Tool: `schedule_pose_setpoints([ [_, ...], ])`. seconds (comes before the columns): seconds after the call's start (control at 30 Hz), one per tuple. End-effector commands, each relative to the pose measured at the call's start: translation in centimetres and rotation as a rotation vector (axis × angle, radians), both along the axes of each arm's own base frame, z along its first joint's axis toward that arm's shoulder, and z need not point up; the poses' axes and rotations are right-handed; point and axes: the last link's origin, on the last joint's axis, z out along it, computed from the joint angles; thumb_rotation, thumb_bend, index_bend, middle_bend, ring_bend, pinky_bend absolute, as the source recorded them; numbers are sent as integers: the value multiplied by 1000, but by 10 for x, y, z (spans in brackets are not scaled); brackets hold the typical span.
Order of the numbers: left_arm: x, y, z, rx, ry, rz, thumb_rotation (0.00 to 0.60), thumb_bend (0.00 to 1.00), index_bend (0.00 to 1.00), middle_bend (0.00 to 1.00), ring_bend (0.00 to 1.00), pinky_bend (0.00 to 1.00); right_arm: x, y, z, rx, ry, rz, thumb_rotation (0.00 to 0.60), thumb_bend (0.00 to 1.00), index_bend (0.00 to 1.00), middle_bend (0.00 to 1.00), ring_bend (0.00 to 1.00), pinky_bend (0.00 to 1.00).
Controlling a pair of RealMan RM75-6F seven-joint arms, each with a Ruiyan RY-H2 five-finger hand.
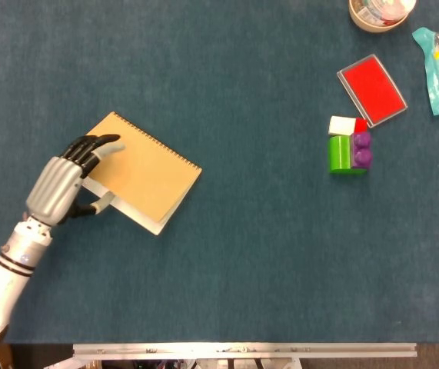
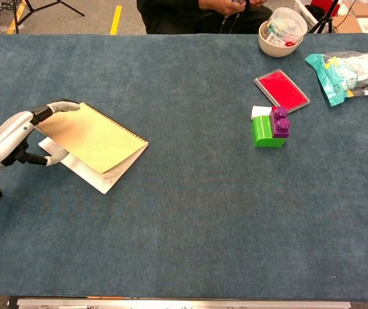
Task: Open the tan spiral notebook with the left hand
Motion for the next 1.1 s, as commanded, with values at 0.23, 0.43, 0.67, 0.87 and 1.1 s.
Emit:
schedule_pose_setpoints([
  [0.23, 30, 10, -12, 2, -9, -49, 600, 331, 502, 191, 158, 143, -3, 1, 2, -14, -6, 4, 600, 533, 382, 369, 277, 367],
  [0.43, 33, 11, -13, 26, 43, -64, 600, 362, 521, 189, 151, 143, -6, 1, 3, -14, -10, -1, 600, 533, 382, 369, 277, 367],
  [0.67, 38, 11, -13, 67, 86, -87, 600, 385, 541, 194, 149, 154, -6, -1, 1, -12, -14, 3, 600, 533, 382, 369, 277, 368],
  [0.87, 40, 9, -11, 76, 69, -101, 600, 395, 624, 230, 157, 252, -7, 0, 2, -15, -14, 2, 600, 533, 382, 369, 277, 367],
  [1.1, 33, -1, -7, 73, 73, -109, 600, 395, 666, 258, 159, 284, -8, 0, 3, -16, -15, -2, 600, 533, 382, 369, 277, 368],
])
